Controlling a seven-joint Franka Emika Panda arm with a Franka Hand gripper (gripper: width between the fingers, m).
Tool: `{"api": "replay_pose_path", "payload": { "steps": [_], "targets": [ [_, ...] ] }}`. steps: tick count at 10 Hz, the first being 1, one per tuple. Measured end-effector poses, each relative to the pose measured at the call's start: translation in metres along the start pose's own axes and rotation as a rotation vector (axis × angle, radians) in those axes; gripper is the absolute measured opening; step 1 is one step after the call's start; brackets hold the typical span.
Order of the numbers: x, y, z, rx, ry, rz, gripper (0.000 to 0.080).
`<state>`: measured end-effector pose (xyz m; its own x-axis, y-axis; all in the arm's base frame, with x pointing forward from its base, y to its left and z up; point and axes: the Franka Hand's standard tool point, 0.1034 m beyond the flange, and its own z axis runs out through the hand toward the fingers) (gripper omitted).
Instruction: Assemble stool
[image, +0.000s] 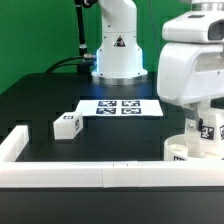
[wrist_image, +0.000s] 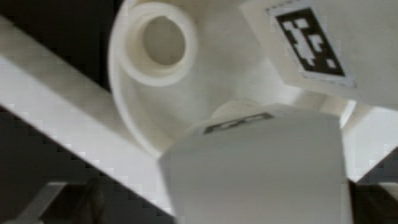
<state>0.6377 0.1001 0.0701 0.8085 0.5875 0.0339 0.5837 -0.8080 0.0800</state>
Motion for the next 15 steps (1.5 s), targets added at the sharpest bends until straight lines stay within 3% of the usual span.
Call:
{"api": "replay_pose_path", "payload": {
  "steps": [2,3,4,6,9,15],
  "targets": [
    [-0.0006,0.0024,-0.0010,-0.001,0.001,0.004,0.0388],
    [-0.0007,0.0025,-0.0008,-0.001,0.001,0.011,0.0388],
    [-0.0008,0.0026,-0.0008,-0.001,0.001,0.036,0.0335],
    [-0.0008,0.0027,-0.0008,0.000,0.001,0.057,0.0335],
    [-0.0015,0.0057,-0.0001,0.005,0.002,0.365,0.0335],
    [0.0038,0.0019,-0.0028,0.081,-0.020,1.168,0.0337]
  ]
}}
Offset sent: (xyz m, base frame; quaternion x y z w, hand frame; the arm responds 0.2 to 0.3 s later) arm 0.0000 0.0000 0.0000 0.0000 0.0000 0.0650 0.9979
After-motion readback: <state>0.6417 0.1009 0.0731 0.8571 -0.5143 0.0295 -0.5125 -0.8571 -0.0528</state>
